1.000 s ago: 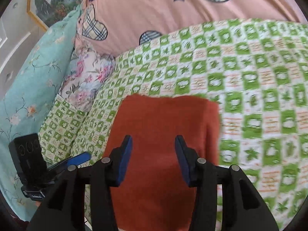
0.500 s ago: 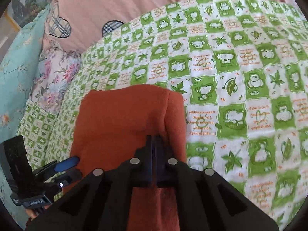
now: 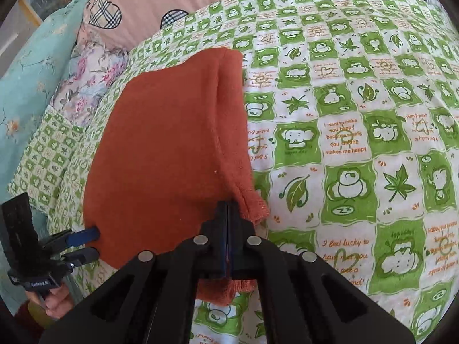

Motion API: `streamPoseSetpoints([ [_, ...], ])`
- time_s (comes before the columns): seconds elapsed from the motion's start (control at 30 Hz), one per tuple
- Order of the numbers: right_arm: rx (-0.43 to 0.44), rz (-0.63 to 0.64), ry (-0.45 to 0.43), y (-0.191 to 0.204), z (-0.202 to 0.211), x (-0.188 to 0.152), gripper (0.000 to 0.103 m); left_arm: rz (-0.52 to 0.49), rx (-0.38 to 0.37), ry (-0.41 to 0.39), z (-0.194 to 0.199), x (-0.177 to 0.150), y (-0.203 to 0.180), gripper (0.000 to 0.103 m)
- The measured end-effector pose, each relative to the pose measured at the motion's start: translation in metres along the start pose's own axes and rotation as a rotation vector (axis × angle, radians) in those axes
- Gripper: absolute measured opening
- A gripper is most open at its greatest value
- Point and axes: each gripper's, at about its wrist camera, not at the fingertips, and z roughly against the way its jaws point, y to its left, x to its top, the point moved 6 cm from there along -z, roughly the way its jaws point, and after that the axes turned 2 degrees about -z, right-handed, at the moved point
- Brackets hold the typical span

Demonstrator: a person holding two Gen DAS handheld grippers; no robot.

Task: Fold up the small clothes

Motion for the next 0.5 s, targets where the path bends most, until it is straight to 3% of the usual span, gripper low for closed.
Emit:
streamPoseSetpoints([
  [0.27,0.006,0.049,-0.033,0.021,0.025,-0.012,0.004,0.012,0.039,-0.016,0.007,-0.001,-0.007,0.048],
  [0.37,-0.043,0.079,0.006,0.018,0.016,-0.024,0.004,0.008,0.040,-0.019,0.009,-0.004,-0.007,0.053],
  [0.43,-0.060,0.056,0.020,0.007,0.005,-0.029,0.004,-0.002,0.041,-0.015,0.008,-0.009,-0.006,0.057],
  [0.5,-0.031,-0.005,0.016,-0.002,0.006,-0.029,0.011,-0.007,0.061,-0.008,0.003,-0.013,-0.005,0.056],
])
